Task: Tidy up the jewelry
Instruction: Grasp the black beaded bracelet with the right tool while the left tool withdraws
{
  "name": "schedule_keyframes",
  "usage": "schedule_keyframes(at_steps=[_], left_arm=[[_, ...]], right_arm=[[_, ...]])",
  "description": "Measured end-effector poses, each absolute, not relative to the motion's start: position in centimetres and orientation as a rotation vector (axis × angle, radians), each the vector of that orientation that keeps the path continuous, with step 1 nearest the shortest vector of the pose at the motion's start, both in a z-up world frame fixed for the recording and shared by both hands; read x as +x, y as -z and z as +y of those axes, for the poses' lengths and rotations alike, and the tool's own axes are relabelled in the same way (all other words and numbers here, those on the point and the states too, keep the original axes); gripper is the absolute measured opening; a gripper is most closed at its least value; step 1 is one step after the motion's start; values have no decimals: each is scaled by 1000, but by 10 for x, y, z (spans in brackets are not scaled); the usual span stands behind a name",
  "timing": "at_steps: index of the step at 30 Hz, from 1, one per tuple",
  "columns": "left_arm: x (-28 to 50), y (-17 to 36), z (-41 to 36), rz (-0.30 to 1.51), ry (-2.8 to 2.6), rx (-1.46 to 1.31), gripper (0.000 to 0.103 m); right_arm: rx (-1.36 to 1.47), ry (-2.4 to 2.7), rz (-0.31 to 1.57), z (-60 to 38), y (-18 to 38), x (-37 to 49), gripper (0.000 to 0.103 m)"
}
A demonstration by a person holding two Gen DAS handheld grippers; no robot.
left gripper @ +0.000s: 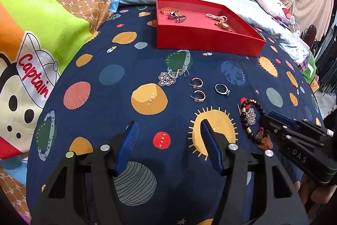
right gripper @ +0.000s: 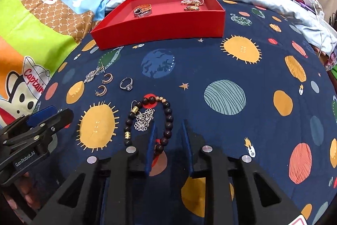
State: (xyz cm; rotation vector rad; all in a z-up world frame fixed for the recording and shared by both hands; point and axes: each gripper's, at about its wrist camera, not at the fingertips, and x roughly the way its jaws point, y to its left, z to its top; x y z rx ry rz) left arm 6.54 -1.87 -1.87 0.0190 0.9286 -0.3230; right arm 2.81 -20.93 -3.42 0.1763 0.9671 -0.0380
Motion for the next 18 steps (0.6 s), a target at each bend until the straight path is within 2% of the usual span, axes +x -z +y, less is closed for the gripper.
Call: schedule_keyframes(at_steps=[5, 18], left_arm=[[68, 20, -19, 930, 323, 13, 59], [77, 19, -21, 936, 332, -7, 59]], right_arm=[[165, 52, 969, -212, 35, 30, 7], [244, 28, 930, -225, 16, 22, 7]])
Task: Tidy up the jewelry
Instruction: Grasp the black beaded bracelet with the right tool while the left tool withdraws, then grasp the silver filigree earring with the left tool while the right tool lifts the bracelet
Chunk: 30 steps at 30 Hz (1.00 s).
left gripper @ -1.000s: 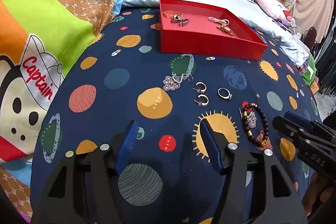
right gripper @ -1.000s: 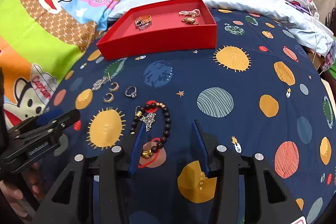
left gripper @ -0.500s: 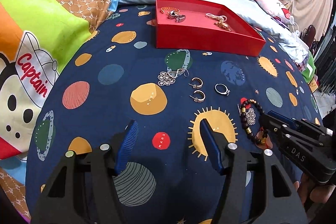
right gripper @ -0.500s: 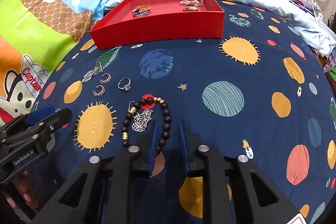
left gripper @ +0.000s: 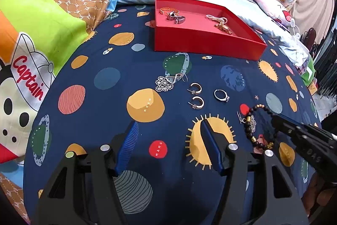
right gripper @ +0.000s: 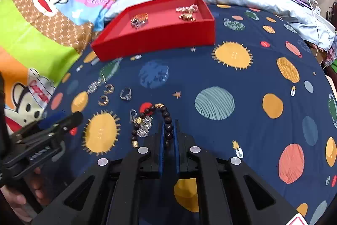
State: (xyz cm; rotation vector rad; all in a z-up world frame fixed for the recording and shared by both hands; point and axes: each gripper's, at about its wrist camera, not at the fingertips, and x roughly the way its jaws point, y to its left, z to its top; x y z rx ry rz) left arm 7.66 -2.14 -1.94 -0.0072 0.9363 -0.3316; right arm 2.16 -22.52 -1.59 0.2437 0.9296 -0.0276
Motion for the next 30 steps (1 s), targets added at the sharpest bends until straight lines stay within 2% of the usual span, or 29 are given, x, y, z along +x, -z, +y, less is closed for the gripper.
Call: schedule_keyframes(at_steps=[11, 13, 22, 25, 27, 30], left_arm=[[110, 20, -27, 923, 317, -15, 56], [118, 24, -30, 929, 317, -15, 52], [136, 33, -42, 931, 321, 6, 45], [138, 34, -45, 926, 328, 15, 40], [140, 34, -46, 925, 329, 19, 32], [141, 34, -47, 923, 333, 19, 26]], right_arm=[[274, 1, 900, -229, 4, 19, 7], [280, 3, 900, -230, 4, 19, 7], [299, 6, 916, -236, 12, 21, 7], [303, 7, 921, -237, 15, 22, 7], [308, 6, 923, -237, 15, 23, 7], [306, 6, 924, -237, 16, 24, 7]])
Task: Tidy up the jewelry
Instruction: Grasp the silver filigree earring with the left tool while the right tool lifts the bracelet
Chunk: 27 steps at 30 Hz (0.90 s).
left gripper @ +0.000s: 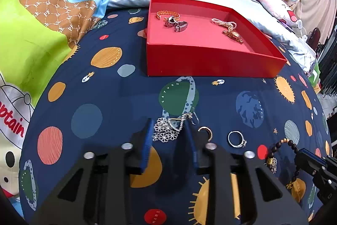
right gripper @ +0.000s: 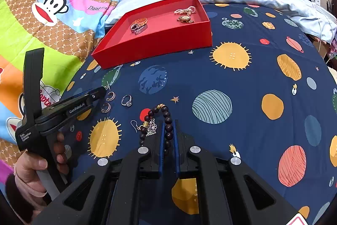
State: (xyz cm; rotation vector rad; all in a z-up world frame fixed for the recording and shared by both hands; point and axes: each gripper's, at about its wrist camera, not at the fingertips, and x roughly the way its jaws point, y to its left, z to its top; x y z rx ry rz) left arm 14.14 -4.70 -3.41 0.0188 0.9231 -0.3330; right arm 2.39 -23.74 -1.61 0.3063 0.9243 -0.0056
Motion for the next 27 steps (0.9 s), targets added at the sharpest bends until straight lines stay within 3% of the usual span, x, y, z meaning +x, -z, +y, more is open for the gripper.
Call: schedule_keyframes(at_steps=[5, 6, 7, 22, 25, 27], left_arm=[[139, 32, -49, 911, 352, 20, 19], [138, 30, -49, 904, 361, 20, 5], [138, 30, -49, 914, 373, 14, 1], [130, 34, -39, 949, 379, -26, 1], [131, 33, -37, 939, 359, -26, 8], [133, 32, -38, 928, 340, -17, 36]], right_arm=[[311, 5, 928, -238, 18, 24, 7], [311, 5, 928, -238, 18, 24, 7], [311, 2, 925, -238, 17, 24, 7], [309, 20, 924, -243, 13, 17, 7], [314, 25, 927, -246, 15, 15, 7], [316, 24, 928, -247, 15, 15, 7]])
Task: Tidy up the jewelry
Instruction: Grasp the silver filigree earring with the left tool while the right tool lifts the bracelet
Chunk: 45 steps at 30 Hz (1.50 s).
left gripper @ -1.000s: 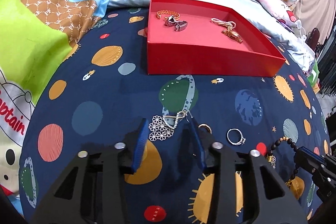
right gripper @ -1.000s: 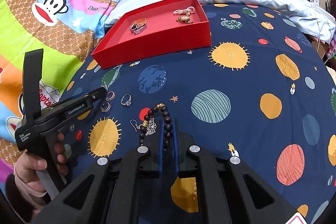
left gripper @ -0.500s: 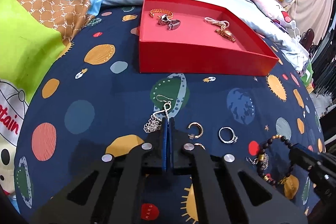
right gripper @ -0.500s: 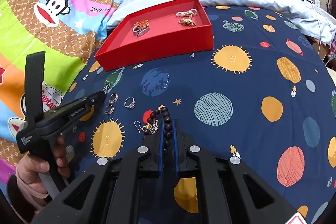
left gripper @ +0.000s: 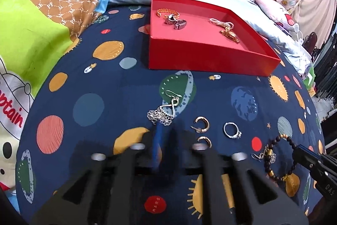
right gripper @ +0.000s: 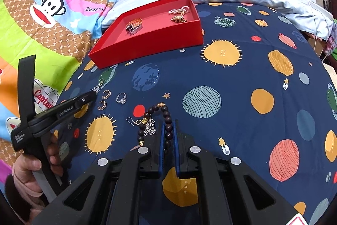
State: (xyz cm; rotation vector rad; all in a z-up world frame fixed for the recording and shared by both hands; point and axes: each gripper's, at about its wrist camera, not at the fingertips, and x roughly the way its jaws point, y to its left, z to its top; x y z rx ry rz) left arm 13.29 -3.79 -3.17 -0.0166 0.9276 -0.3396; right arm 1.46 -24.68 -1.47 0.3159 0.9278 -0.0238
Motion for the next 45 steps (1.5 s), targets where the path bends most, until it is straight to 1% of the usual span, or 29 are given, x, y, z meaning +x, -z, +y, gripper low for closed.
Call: schedule_keyframes(at_steps=[2, 8, 9, 10, 12, 14, 25, 39, 45], left_arm=[[134, 30, -40, 905, 331, 4, 42], [146, 34, -50, 898, 335, 62, 42], [148, 36, -51, 893, 334, 74, 41], [149, 36, -52, 885, 334, 87, 37], [150, 36, -54, 880, 344, 101, 23], [150, 36, -54, 881, 364, 93, 18], [141, 27, -51, 869, 383, 67, 18], [106, -25, -37, 813, 450, -16, 18], [115, -48, -37, 788, 479, -26, 18]], right_arm=[[315, 22, 925, -247, 15, 14, 7], [321, 18, 923, -247, 14, 14, 7], [322, 18, 923, -248, 14, 14, 7], [323, 18, 924, -247, 14, 15, 7], [324, 17, 926, -248, 15, 15, 7], [326, 16, 927, -248, 15, 16, 7], [326, -2, 904, -244, 6, 15, 7], [314, -73, 775, -238, -57, 4, 7], [252, -58, 738, -243, -78, 17, 7]])
